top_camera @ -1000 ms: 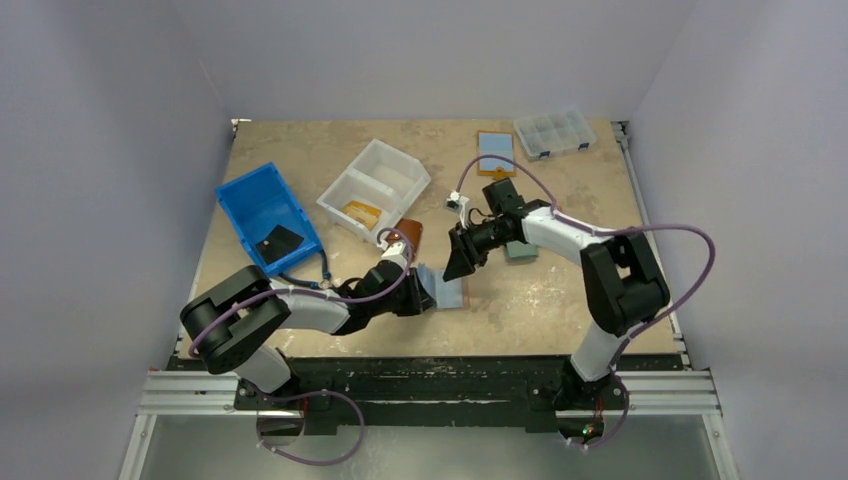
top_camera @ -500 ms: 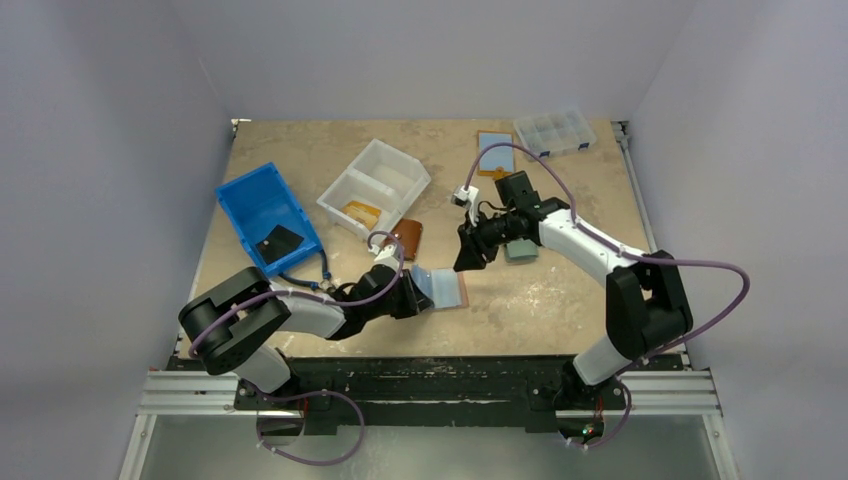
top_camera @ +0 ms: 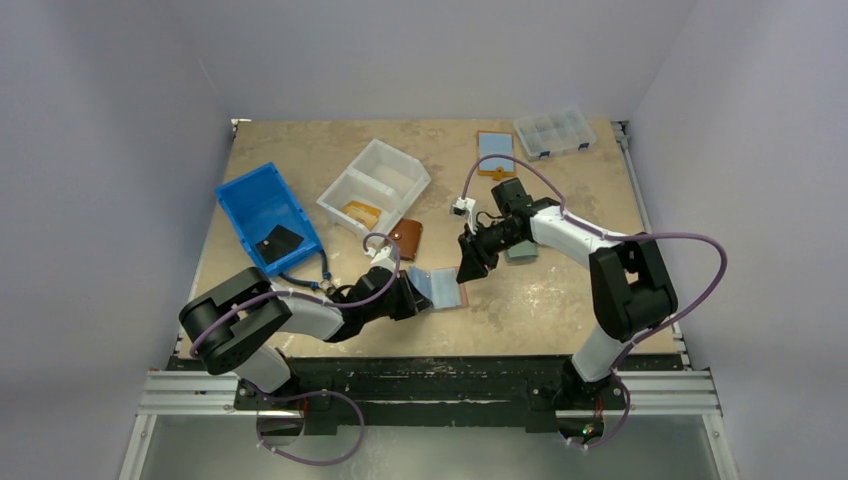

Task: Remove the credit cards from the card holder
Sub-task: Remove the credit card from the card holder.

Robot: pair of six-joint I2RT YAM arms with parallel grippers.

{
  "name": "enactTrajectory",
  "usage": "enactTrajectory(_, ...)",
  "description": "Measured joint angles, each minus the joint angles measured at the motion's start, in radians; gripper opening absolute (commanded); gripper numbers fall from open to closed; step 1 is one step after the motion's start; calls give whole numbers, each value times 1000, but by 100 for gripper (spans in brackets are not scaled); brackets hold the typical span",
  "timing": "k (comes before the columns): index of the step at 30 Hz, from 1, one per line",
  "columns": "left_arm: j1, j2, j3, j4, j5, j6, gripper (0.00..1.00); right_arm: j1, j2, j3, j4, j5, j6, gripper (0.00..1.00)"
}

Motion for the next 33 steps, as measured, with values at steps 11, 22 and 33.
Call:
enactTrajectory(11, 0, 15, -7, 37, 0, -14, 12, 0, 41, 0, 10, -3, 14, 43)
enactTrajectory(22, 0, 42, -24, 107, -2, -42, 12, 8, 68, -1, 74, -2, 106, 42)
enactTrajectory(33, 0, 58, -29, 138, -3, -63, 12, 19, 109, -16, 169, 45, 264, 43)
